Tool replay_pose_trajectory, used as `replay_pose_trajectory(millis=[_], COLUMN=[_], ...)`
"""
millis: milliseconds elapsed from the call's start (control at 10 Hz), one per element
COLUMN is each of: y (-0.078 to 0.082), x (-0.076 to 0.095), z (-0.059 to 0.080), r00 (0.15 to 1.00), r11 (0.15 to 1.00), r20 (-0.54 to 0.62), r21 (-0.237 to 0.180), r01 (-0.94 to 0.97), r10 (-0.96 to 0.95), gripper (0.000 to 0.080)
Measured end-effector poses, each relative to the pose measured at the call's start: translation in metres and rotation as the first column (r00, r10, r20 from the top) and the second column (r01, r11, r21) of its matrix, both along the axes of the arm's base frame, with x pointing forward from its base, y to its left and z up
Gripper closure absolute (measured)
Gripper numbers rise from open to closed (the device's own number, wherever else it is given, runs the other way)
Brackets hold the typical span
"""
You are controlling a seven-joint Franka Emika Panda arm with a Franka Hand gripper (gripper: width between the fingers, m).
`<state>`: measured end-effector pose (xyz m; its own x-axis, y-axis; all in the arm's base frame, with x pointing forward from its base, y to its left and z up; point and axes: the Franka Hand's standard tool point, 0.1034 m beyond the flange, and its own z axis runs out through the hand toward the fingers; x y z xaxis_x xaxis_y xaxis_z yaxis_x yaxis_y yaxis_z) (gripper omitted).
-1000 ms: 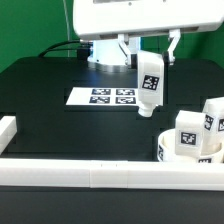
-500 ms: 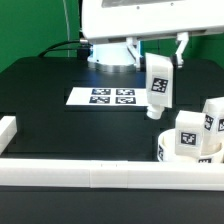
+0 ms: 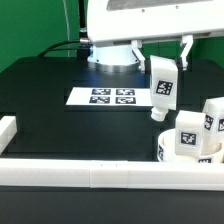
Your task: Assemble stool
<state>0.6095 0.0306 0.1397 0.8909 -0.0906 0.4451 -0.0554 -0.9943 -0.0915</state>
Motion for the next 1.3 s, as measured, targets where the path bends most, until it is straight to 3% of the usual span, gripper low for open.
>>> replay_pose_trajectory(millis=[400,800,1300], y=[0.015,0.015,0.023], x=[-0.009,-0.008,-0.019], z=[-0.005,-0.006,-0.019], r00=[1.000,1.000,0.999], r11=[1.000,1.000,1.000], r20=[-0.008,-0.009,-0.022], r21=[0.010,0.010,0.008], r01=[-0.013,-0.014,-0.024], r10=[0.013,0.014,0.024], gripper=[0.0471,0.0471,0.0471])
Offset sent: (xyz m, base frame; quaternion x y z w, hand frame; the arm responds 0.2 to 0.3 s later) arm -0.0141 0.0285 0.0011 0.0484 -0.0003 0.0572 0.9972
